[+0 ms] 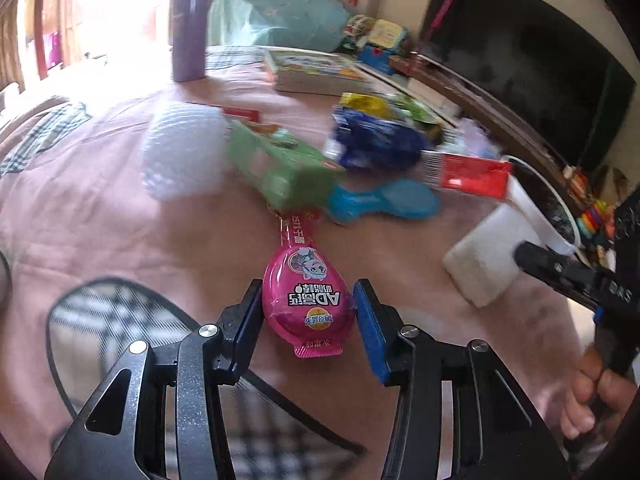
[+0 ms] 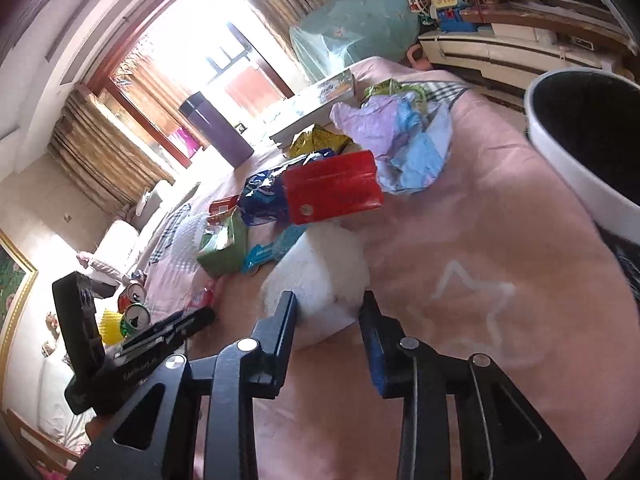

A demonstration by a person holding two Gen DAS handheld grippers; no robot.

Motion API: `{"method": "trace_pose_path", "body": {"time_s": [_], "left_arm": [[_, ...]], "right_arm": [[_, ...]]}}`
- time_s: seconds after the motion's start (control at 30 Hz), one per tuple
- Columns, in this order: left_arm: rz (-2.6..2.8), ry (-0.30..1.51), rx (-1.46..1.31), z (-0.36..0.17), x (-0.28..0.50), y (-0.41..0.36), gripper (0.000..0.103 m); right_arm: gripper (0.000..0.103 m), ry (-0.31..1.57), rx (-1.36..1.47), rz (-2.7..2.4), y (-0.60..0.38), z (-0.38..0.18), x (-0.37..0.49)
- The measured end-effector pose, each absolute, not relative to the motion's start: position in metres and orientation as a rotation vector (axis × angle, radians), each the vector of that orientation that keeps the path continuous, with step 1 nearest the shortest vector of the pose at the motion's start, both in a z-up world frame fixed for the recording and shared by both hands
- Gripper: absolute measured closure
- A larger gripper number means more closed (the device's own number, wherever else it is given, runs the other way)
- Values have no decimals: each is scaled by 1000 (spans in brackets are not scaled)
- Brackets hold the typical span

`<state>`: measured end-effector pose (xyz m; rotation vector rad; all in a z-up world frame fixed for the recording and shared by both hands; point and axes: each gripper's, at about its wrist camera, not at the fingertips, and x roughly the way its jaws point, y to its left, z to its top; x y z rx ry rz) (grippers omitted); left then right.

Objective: Collect trash
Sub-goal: 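Grasp the pink bottle with the left tool while the right grasps the white sponge, then move both items over the trash bin and open both tools to drop them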

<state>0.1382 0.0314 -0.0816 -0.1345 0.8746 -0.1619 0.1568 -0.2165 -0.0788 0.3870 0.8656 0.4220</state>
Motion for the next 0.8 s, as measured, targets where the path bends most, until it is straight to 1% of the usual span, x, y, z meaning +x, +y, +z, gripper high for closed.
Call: {"method": "trace_pose_path", "body": {"time_s": [0.3,0.8], "left_arm": [[-327,809,-109,-51,112,-27,59],[-503,779,-30,-31,127,-117,59]], "right_arm": [[72,783,373,324,-262,-57,117],[72,663,371,107,-346,-31,101]]}}
